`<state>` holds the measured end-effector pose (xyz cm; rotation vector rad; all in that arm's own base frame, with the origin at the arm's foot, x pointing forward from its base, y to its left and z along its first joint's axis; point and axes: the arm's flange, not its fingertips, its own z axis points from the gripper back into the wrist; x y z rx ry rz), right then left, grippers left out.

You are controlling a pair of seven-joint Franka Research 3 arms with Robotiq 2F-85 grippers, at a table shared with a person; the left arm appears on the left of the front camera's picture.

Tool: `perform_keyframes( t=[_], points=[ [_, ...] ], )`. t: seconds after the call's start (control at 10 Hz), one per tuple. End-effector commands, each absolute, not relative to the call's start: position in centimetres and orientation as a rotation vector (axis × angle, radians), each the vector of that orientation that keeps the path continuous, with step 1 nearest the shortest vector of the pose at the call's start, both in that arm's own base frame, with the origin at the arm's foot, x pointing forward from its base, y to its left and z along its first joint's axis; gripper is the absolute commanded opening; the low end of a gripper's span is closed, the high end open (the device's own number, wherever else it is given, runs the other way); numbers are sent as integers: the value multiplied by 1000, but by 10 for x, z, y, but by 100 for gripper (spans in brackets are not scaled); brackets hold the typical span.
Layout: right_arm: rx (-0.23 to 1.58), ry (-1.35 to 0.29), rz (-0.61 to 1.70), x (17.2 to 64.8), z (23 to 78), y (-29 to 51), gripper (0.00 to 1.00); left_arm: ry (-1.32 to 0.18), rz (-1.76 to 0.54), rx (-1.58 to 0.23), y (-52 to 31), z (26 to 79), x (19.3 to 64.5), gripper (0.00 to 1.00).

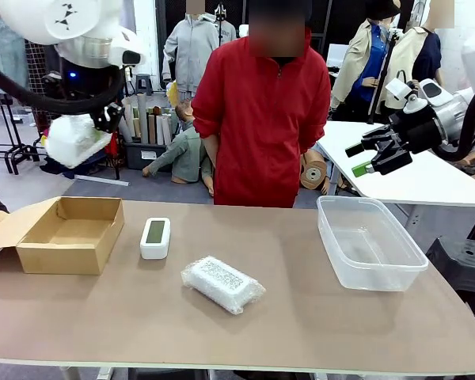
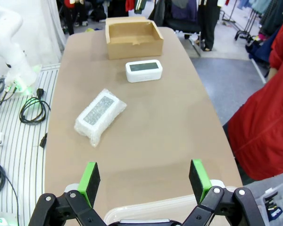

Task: Separate and place wrapped and unwrapped clocks.
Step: If the picked Digital clock is wrapped, place it in the Package Box ; if not, place it in the Organizing box.

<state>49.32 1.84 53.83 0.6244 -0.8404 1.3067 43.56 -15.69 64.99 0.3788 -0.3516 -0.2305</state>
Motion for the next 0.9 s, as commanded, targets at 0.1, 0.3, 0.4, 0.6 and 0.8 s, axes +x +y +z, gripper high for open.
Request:
perform_keyframes(
  t=[0.1,0.3,0.4,0.6,0.8],
  points=[
    [624,-841,1309,492,539,19,100,-418,-173,349,-139,647,424,0],
    [624,-841,1309,492,539,19,100,-353,-223,383,-149,649,431,0],
    [624,-841,1309,492,539,19,100,-353,-223,383,-149,649,431,0],
    [624,-841,1309,492,539,19,100,-353,-223,383,-149,649,431,0],
    [624,-841,1309,492,539,19,100,-335,-163,362,-143,640,439,0]
  ],
)
